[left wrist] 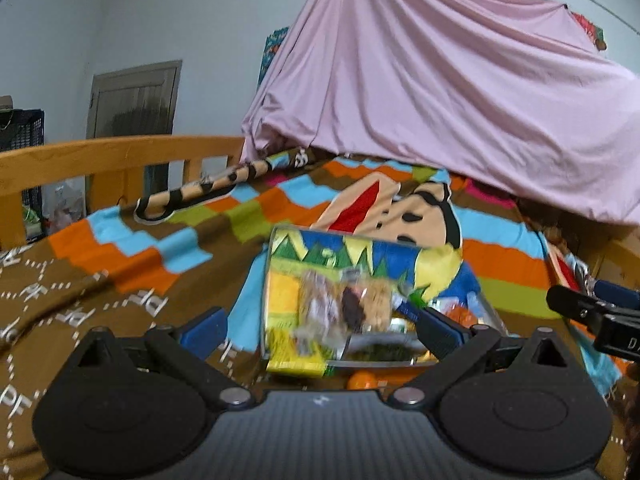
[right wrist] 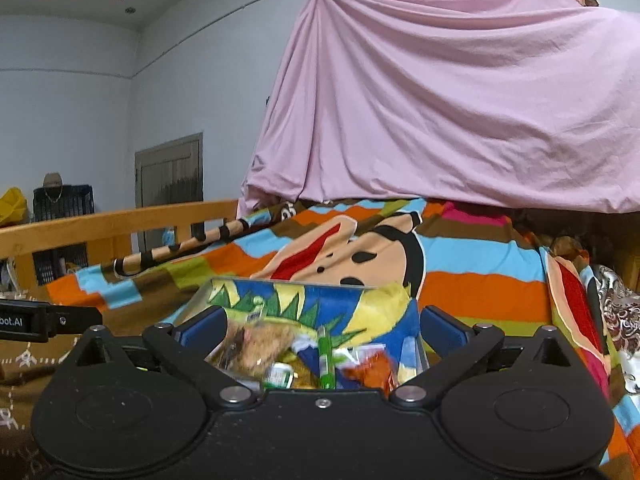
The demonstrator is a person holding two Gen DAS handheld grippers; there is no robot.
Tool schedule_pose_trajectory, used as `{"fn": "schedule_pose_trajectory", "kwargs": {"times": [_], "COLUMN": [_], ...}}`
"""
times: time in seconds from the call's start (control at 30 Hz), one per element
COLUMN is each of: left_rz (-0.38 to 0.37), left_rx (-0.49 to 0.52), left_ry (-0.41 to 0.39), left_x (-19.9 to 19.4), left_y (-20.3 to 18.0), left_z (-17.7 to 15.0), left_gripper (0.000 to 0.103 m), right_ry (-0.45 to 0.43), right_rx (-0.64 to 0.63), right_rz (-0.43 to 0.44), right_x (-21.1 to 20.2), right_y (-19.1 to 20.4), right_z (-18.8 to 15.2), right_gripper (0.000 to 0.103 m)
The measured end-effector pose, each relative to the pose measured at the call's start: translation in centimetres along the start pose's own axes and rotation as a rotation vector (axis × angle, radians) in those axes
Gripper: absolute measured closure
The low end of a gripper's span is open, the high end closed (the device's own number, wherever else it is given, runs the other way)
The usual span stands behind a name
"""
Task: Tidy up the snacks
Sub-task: 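Lift both tools back from the tray above the blanket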
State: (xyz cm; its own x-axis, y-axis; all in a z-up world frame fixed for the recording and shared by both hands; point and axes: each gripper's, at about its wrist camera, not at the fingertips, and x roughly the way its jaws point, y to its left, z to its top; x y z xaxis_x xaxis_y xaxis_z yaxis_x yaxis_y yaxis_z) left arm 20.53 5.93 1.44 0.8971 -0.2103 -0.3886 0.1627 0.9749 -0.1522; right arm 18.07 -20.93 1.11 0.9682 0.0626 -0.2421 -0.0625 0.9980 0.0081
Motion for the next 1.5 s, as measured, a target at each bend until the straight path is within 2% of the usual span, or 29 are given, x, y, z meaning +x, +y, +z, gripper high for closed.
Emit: {"fn": "schedule_pose_trajectory", "kwargs": {"times": [0.4, 0.93, 1.5], "left_rz": [0.007, 0.01, 0.054], "left_rx": [0.044, 0.052, 0.072], "left_ry": [0.088, 0.151, 0.218], "left_x": [-2.0, -2.9, -2.4], "left_y": [0.4, 0.4, 2.1], "left_z": [-3.6, -5.8, -7.2], "left_gripper": [0.0, 0.0, 0.0], "right_ry": [0.09, 0.155, 0.254], "right_rx": [-0.007, -0.002, -0.006], "right_rz": [0.003, 0.015, 0.072], "right_x": [-2.6, -3.9, -2.4], "right_y": [0.7, 1.5, 3.2], "right_z": [-3.0, -4.7, -7.1], "right_gripper": [0.001, 0.001, 0.001]}}
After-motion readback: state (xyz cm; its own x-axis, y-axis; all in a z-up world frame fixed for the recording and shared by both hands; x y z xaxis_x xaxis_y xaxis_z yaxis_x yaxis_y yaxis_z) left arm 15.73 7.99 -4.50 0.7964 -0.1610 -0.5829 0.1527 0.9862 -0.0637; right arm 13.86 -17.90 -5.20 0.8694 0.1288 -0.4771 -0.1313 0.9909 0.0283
